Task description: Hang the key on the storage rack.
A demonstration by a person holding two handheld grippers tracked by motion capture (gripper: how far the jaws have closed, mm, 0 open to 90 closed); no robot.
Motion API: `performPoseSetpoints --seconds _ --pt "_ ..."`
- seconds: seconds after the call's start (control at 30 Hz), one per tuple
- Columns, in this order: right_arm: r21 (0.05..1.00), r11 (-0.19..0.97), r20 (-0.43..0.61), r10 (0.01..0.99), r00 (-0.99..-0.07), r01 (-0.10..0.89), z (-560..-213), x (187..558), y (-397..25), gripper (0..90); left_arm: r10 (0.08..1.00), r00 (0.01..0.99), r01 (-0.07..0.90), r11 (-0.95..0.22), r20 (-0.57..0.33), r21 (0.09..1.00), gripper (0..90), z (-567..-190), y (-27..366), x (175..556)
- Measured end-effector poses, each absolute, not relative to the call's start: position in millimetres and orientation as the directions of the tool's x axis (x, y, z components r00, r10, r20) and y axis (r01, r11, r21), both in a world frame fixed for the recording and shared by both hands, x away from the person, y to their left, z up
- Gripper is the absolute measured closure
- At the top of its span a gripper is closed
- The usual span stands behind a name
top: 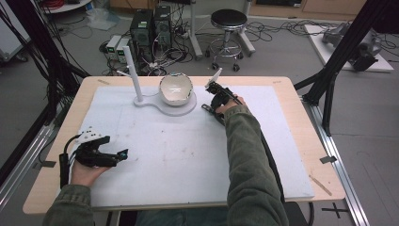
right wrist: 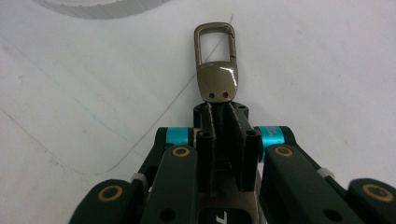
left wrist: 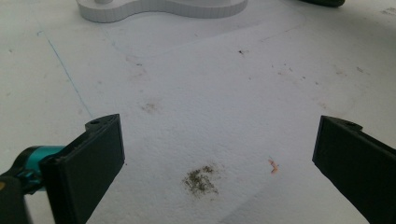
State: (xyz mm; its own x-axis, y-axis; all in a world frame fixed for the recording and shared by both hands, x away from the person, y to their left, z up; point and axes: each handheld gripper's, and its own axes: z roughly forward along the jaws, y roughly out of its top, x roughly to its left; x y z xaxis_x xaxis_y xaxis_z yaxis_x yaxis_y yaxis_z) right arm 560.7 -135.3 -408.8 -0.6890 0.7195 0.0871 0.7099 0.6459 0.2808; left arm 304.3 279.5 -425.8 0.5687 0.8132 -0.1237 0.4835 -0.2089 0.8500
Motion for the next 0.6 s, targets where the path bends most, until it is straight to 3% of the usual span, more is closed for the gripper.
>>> performPoseSetpoints --seconds 0.27,0.6 --pt "0.296 0.640 0.126 0.709 -0.694 0.709 -395.5 553.8 -138.8 82.1 0.814 0.569 0.486 -0.217 -0.118 0.846 2.7 -426.1 278.7 303.8" --pt "0.387 0.615 0.155 0.691 -0.706 0.687 -363.7 540.6 -150.4 81.9 0.812 0.573 0.489 -0.226 -0.115 0.843 2.7 -426.6 277.9 303.6"
